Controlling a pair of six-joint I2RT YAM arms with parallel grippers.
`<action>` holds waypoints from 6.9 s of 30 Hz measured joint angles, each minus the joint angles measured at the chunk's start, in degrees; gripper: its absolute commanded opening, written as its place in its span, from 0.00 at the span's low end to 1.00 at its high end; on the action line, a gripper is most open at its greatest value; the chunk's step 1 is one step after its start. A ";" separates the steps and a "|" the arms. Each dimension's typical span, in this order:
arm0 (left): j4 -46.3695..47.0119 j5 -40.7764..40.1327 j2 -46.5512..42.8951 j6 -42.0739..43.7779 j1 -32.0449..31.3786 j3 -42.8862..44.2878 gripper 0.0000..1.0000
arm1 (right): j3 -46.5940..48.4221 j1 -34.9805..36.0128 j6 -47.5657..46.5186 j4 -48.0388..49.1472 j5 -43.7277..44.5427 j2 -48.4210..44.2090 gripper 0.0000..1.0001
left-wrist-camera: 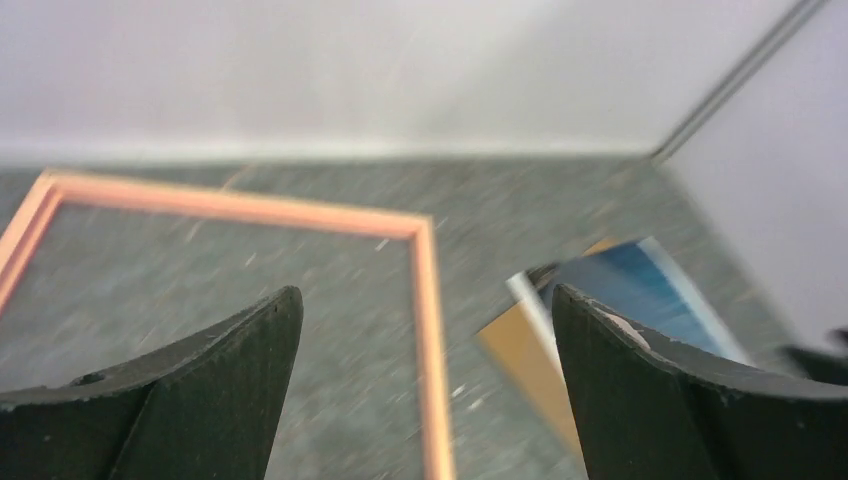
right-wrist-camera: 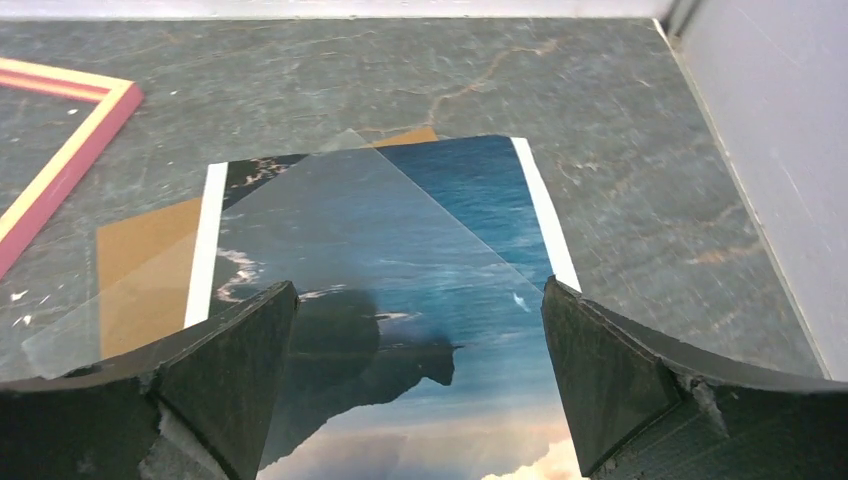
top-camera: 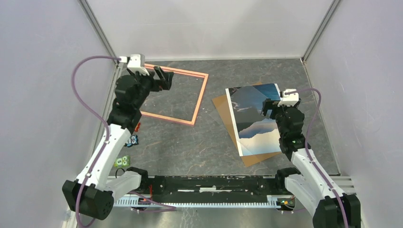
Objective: Put the photo into the frame
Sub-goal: Move the photo frame item to the center of the board.
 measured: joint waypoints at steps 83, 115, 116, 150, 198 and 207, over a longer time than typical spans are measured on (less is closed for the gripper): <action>-7.30 32.79 60.61 -27.41 -13.92 24.11 0.98 | -4.46 -8.22 20.02 -24.74 3.34 8.94 0.98; -4.26 37.62 61.94 -26.16 -14.29 23.50 0.88 | -5.77 -16.96 20.39 -23.52 5.40 8.63 0.98; -3.34 38.23 61.94 -26.64 -14.10 22.93 0.87 | -5.77 -16.96 20.35 -23.45 5.31 8.63 0.98; 13.70 41.38 59.56 -43.34 -15.37 10.84 0.02 | -6.27 -17.29 16.55 -22.27 -3.91 6.78 0.98; -36.72 10.19 31.08 -8.17 13.62 14.43 0.91 | -3.93 -7.04 19.15 -6.43 -48.50 23.26 0.97; -25.99 27.71 34.10 -10.56 5.31 11.69 0.91 | -6.25 -7.04 21.55 -4.13 -50.23 20.85 0.97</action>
